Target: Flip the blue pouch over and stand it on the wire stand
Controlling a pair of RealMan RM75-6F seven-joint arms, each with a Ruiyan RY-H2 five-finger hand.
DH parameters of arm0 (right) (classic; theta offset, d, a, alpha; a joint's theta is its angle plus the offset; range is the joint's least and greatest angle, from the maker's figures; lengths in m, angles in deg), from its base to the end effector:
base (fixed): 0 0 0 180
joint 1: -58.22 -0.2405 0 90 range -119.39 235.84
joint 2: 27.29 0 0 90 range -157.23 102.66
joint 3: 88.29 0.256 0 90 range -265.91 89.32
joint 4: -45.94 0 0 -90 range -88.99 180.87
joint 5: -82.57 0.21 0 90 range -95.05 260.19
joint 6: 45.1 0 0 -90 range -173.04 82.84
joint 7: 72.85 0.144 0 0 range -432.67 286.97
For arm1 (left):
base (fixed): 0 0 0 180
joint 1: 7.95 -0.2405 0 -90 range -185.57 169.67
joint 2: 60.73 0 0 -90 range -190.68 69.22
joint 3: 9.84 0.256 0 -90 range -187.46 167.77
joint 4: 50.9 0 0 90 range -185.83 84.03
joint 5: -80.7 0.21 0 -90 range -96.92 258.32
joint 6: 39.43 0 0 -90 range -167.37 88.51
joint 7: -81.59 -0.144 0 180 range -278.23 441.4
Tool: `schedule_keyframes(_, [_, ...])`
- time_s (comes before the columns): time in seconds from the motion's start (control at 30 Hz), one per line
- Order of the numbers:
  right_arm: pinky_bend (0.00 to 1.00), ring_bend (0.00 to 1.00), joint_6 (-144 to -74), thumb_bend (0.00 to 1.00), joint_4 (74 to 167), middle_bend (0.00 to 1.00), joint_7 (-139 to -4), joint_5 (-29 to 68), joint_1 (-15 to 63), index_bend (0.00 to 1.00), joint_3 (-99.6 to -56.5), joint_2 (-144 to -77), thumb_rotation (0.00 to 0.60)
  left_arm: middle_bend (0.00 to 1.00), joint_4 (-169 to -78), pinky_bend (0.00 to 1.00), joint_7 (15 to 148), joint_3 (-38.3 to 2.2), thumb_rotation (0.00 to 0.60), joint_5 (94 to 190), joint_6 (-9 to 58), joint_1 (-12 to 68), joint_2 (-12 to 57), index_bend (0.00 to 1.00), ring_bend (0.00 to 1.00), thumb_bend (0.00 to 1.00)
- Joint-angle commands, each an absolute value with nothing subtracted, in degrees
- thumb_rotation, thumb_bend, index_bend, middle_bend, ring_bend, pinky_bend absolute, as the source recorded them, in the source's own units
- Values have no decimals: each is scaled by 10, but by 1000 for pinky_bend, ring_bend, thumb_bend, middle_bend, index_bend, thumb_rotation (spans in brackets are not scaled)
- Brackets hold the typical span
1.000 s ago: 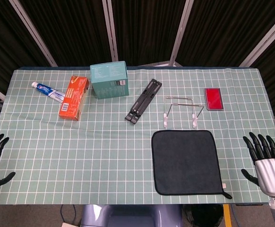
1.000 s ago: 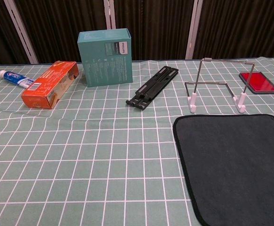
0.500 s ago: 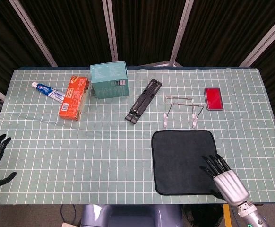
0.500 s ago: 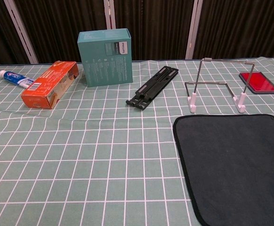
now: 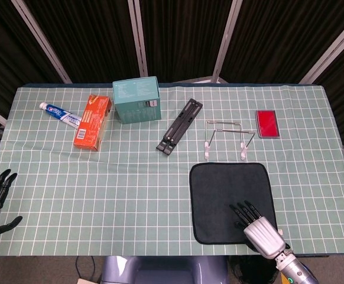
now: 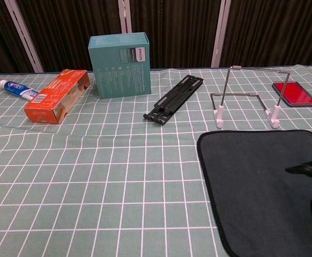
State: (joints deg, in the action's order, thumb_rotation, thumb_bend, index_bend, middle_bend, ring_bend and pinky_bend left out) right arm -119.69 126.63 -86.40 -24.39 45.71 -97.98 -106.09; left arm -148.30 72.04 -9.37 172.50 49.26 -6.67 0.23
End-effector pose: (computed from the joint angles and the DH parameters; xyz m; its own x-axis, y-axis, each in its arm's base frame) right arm -0.2774 -0.1523 0.0251 0.6564 -0.1859 0.7311 -0.6816 -0.5616 0.4692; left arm -0.2956 0.1488 0.1638 0.5187 0.0139 0.8548 0.8540 -0.0542 -0.5174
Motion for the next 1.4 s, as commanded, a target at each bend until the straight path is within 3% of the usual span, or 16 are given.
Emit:
schedule_keyframes(0.03, [22, 0, -1196, 177, 1256, 0, -863, -248, 457, 420, -984, -1069, 600, 0, -1483, 0, 720, -94, 600, 1725, 492, -66, 3, 0, 0, 0])
schedule_keyframes(1.4, [34, 0, -1235, 213, 1135, 10, -882, -277, 463, 427, -1001, -1134, 600, 0, -1483, 0, 716, -90, 600, 1726, 487, -62, 6, 0, 0, 0])
